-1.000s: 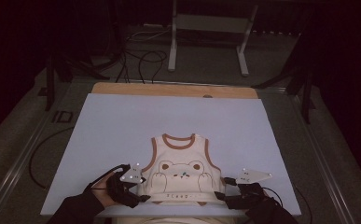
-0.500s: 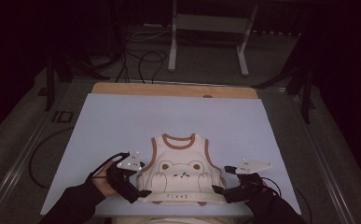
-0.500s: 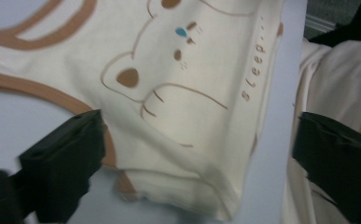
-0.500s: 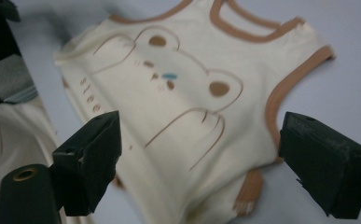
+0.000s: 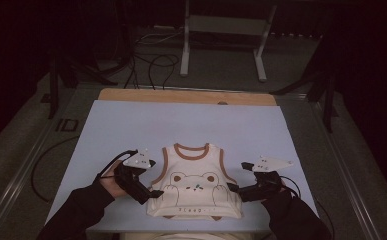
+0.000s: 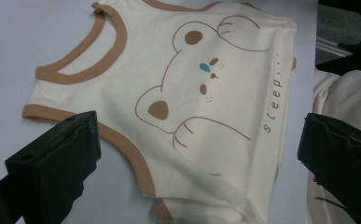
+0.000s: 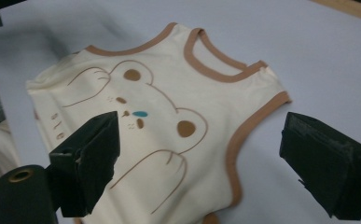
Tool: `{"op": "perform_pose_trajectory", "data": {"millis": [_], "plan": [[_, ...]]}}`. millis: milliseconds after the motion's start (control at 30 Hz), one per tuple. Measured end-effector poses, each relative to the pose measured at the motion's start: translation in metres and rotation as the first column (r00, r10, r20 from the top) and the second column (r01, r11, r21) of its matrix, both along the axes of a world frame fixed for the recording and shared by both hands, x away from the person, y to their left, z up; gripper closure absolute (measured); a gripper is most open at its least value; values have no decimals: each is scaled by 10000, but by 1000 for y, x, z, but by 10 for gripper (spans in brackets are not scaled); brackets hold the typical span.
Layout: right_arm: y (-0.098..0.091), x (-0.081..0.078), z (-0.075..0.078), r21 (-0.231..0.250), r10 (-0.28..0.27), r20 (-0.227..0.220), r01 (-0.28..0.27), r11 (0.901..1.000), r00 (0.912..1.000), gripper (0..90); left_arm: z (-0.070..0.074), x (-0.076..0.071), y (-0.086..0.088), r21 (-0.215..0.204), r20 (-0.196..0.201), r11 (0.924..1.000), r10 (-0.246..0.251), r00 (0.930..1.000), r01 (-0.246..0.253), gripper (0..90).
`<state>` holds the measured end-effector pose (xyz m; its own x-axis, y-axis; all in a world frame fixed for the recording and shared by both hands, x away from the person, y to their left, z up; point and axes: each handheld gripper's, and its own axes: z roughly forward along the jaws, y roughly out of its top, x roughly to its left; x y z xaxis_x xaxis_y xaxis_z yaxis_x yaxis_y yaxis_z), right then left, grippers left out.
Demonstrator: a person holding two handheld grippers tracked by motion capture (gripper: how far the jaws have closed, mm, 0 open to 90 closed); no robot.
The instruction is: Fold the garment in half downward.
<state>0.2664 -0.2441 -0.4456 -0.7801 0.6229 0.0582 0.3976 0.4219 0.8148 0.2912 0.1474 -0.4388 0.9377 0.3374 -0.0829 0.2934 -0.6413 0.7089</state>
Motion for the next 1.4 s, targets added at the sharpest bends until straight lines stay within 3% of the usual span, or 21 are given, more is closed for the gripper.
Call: {"op": "perform_pose_trajectory", "data": {"millis": [233, 367, 800, 1000, 1200, 1400], "plan": [[3, 15, 8, -193, 69, 200, -65, 9998, 9998, 115, 4, 10, 1, -180, 113, 9998, 122, 9999, -120, 2], [8, 24, 11, -179, 287, 223, -283, 9994, 9993, 123, 4, 15, 0, -290, -35, 9995, 132, 9999, -133, 2], [19, 55, 12, 192, 717, 37, -717, 9972, 9974, 127, -2, 36, -10, -40, -213, 9999, 128, 9997, -129, 2], [24, 68, 9, 102, 811, -1, -811, 9967, 9967, 110, -2, 42, -12, -12, -106, 9999, 157, 9998, -157, 2], [26, 83, 1, -93, 838, 28, -838, 9964, 9965, 105, -11, 52, -14, 40, -257, 9994, 353, 9990, -353, 3], [25, 99, -13, -82, 636, -298, -638, 9979, 9975, 105, -23, 66, -16, 231, -142, 9975, 674, 9976, -670, 3]]}}
